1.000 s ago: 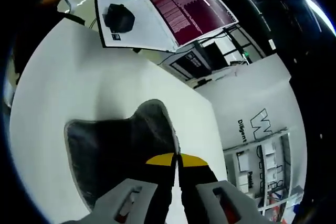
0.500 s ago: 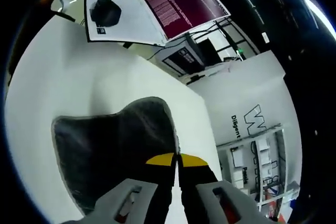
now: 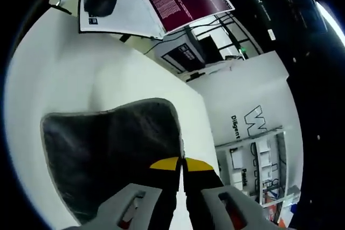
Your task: Open the folded towel by lifting each exposed corner and separating the folded layers until the towel lies flat within the target outline without major curled edges
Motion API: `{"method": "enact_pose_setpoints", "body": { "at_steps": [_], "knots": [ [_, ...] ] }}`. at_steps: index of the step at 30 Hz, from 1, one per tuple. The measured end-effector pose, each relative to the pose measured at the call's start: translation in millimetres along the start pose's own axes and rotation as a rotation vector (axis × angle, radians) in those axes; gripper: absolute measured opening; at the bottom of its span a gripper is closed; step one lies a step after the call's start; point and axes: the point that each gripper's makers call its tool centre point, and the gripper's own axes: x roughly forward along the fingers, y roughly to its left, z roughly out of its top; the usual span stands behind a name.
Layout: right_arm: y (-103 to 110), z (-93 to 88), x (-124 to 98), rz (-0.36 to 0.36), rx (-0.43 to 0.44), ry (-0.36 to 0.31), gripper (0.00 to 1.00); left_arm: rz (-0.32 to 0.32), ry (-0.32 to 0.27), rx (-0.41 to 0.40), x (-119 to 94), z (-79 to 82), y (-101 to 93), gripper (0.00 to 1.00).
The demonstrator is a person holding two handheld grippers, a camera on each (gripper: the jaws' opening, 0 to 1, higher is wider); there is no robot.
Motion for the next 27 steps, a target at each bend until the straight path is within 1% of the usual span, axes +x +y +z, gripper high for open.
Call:
{"method": "enact_pose_setpoints", "body": {
  "at_steps": [5, 17, 22, 27],
  "knots": [
    [-1, -1.5, 4, -0.015, -0.006, 0.013, 0.0, -0.001, 0.002, -0.001, 0, -0.3, 0.8, 0.85],
    [-2, -10.5, 24, -0.048, -0.017, 0.059, 0.0, 0.004, -0.004, -0.01, -1, 0.1, 4.6, 0.85],
    [-1, -14.2, 40, -0.067, -0.005, 0.075, 0.0, 0.005, -0.003, -0.017, -1, -0.9, 6.8, 0.85],
    [7, -23.4, 56, -0.073, -0.001, 0.105, 0.0, 0.004, -0.003, -0.024, 0, -1.6, 8.5, 0.85]
  ]
}}
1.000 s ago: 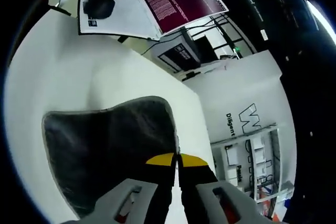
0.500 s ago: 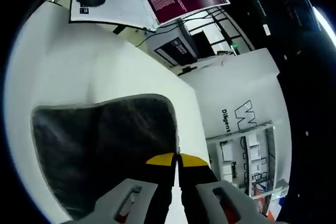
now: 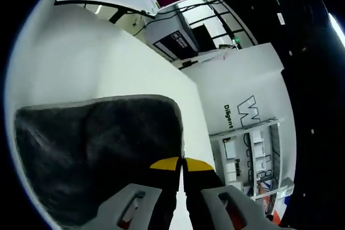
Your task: Open the folded towel by lifting each exposed corner and separating the folded layers until the towel lies flat within the target outline without major curled edges
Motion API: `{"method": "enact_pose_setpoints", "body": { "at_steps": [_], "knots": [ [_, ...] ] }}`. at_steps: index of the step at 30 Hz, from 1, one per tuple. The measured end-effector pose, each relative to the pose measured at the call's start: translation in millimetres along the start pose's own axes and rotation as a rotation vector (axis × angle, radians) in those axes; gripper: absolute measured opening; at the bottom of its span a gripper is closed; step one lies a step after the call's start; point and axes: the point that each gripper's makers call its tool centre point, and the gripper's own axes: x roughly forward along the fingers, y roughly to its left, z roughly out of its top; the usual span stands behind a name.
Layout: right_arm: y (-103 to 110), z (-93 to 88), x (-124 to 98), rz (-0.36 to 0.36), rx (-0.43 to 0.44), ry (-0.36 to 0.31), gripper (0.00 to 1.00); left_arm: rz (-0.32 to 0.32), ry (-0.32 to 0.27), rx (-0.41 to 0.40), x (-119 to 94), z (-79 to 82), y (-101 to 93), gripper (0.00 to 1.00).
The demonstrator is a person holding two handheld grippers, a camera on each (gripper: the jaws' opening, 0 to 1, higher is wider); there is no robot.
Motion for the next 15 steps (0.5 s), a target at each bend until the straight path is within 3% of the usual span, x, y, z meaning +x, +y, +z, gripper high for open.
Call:
{"method": "enact_pose_setpoints", "body": {
  "at_steps": [15],
  "knots": [
    [24, -19.0, 27, 0.015, 0.01, 0.077, 0.0, -0.018, -0.007, -0.018, 2, -1.1, -0.3, 0.84]
  ]
}}
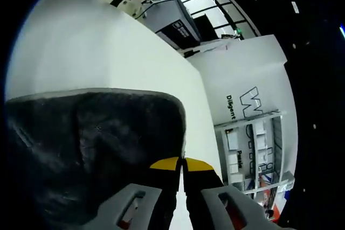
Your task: Open the folded towel by lifting each exposed corner and separating the folded layers until the towel lies flat within the target outline without major curled edges
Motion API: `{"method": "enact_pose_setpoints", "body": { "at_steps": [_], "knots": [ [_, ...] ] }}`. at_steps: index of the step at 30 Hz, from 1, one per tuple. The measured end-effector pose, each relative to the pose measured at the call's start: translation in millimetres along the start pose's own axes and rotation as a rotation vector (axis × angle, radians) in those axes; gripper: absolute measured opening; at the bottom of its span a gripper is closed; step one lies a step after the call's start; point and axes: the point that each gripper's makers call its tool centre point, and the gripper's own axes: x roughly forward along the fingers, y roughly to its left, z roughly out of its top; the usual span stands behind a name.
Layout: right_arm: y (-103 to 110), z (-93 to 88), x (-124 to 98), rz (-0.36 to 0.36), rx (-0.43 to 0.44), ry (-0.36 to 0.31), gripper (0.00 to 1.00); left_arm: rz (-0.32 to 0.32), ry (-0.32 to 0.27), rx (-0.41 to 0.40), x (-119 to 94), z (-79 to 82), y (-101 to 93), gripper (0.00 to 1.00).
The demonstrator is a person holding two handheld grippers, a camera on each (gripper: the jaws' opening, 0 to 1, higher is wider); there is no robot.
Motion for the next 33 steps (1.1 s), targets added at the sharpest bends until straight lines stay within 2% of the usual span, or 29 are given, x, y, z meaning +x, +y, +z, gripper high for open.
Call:
{"method": "enact_pose_setpoints", "body": {
  "at_steps": [4, 13, 15, 18, 23, 27, 33],
  "knots": [
    [8, -3.7, 8, 0.014, 0.004, 0.012, 0.0, 0.004, 0.004, -0.006, 1, -0.3, 5.7, 0.84],
    [25, -18.4, 19, 0.051, 0.089, 0.041, 0.0, 0.004, 0.006, -0.006, 0, -0.5, 9.2, 0.84],
    [27, -21.9, 20, 0.064, 0.132, 0.042, 0.03, 0.003, 0.006, -0.006, 0, 0.3, 9.8, 0.84],
    [38, -28.3, 20, 0.14, 0.274, 0.047, 0.11, 0.001, 0.002, -0.005, 0, 2.2, 10.8, 0.84],
    [35, -32.9, 12, 0.156, 0.404, -0.002, 0.14, 0.003, 0.011, -0.003, 1, 0.4, 11.3, 0.84],
    [25, -37.3, 4, 0.159, 0.51, -0.053, 0.16, 0.003, 0.01, -0.001, 1, -0.1, 8.1, 0.84],
    [17, -42.1, -7, 0.164, 0.568, -0.099, 0.21, 0.008, 0.014, 0.0, 0, -3.0, 4.0, 0.84]
  ]
}}
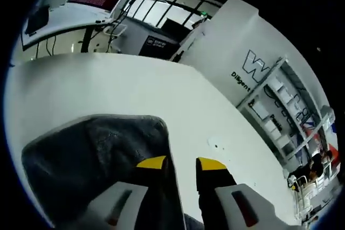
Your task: Open the folded towel by lifting each exposed corner and separating the folded layers until the towel lies flat within the target outline without major curled edges
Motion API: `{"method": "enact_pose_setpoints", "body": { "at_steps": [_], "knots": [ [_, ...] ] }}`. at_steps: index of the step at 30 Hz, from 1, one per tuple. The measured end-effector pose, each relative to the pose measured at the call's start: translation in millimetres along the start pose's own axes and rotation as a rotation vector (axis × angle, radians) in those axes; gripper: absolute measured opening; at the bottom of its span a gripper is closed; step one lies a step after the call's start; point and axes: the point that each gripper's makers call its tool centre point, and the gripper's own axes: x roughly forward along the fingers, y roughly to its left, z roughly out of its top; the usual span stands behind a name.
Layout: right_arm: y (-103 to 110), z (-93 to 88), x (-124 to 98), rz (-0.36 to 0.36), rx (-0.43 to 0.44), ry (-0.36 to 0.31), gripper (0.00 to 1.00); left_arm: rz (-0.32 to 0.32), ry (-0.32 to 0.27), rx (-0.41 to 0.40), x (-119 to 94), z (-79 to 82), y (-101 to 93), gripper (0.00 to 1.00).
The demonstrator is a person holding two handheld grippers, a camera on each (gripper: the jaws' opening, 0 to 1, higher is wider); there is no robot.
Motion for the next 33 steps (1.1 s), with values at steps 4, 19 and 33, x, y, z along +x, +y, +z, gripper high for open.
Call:
{"method": "enact_pose_setpoints", "body": {
  "at_steps": [4, 19, 33],
  "knots": [
    [5, 1.1, -8, 0.026, 0.032, -0.023, 0.24, 0.004, 0.0, 0.0, -1, -1.4, -2.0, 0.84],
    [26, -2.9, -28, 0.121, 0.138, -0.055, 0.32, 0.0, 0.009, 0.002, 2, 10.8, 26.7, 0.84],
    [59, -13.9, -72, 0.227, 0.186, -0.166, 0.42, 0.004, 0.013, 0.005, 3, 13.1, 29.3, 0.84]
  ]
}}
